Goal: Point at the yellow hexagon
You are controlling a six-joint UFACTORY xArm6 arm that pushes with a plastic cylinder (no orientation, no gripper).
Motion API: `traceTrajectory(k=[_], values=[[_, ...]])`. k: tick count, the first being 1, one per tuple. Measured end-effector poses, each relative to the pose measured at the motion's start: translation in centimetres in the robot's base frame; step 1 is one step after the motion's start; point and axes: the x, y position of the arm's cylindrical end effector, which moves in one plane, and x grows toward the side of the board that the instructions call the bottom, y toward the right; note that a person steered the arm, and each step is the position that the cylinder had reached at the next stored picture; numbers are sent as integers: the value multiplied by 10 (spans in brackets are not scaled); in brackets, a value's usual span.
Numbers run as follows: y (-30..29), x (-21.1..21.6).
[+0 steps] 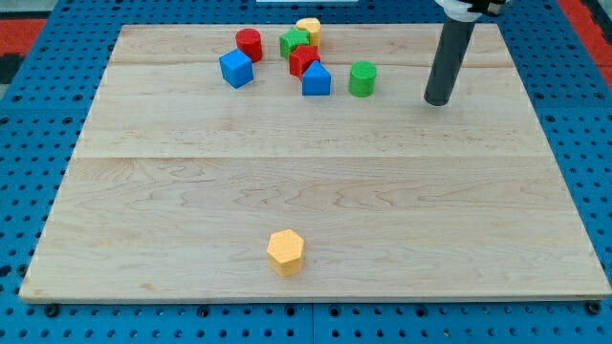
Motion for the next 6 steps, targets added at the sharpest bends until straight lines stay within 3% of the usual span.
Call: traceTrajectory(k=[2, 5, 6], values=[[2, -25], [2, -27], [2, 11]])
